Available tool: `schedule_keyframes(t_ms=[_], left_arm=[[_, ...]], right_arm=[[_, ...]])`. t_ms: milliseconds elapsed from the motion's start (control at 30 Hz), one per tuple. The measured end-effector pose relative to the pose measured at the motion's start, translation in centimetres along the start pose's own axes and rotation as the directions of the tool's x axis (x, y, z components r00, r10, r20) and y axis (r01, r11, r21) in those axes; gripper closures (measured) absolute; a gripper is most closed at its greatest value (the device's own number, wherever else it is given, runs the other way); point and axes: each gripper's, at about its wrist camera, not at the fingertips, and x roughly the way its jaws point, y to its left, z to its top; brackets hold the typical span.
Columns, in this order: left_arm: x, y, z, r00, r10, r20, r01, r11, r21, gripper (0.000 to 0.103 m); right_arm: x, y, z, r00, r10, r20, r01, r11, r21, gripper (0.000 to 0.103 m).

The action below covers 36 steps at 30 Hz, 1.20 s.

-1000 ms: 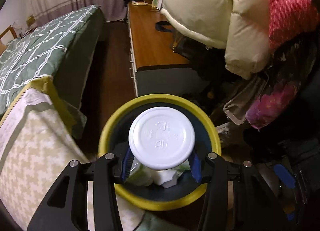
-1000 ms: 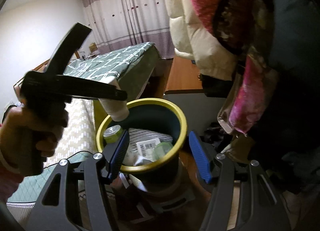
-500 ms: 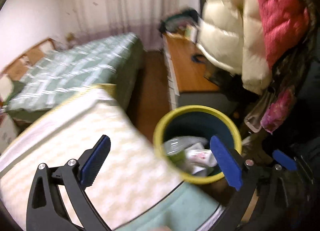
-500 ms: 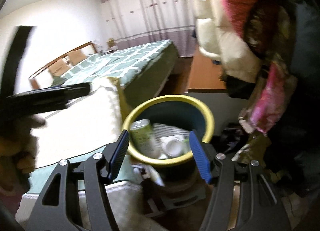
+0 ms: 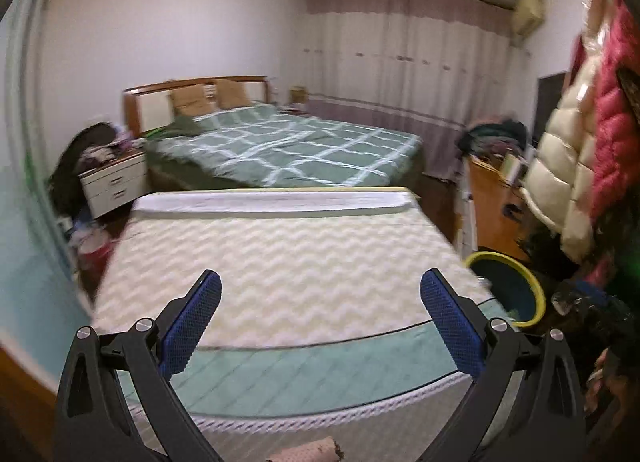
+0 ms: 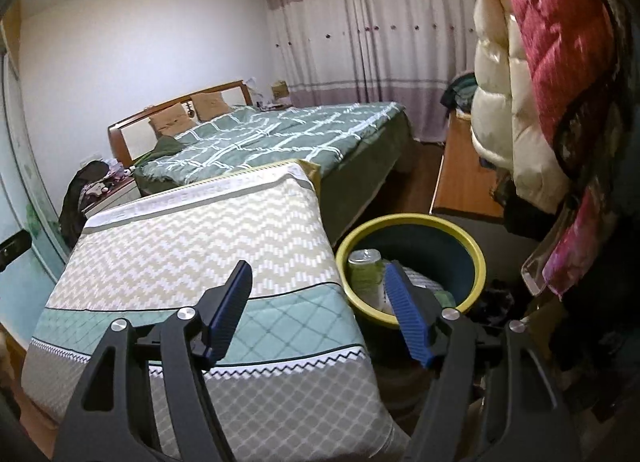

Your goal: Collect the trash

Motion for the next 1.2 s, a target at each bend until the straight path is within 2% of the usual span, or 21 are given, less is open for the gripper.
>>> schedule_keyframes(t_ms=[133,300,567,1200], left_arm=[[-2.5,3.1,-1.3,0.997,0.072,0.035,-0.071,0.997,-0.035,0.005],[-3.8,5.2,-2.6,0.989,0.139,0.041,-0.137,0.989,-0.053,0.005],[-3.3,4.2,-3.5,0.993,0.122,0.012,-0.121,0.992,-0.046,0.005],[-3.2,3.3,-3.6,0.992,0.123,0.011,-0.122,0.992,-0.044,0.005]], right_arm=[[-1.0,0.7,0.0,1.0,0.003,0.015,-0.002,1.0,-0.015,0.036],[-1.9,1.0,-0.4,1.0,0.006,0.029,-0.006,1.0,-0.017,0.036],[-2.5,1.1,-0.7,0.999,-0.003,0.042,0.004,1.0,-0.021,0.036],[-2.7,1.0,-0.6,0.999,-0.002,0.049,0.003,1.0,-0.014,0.035]])
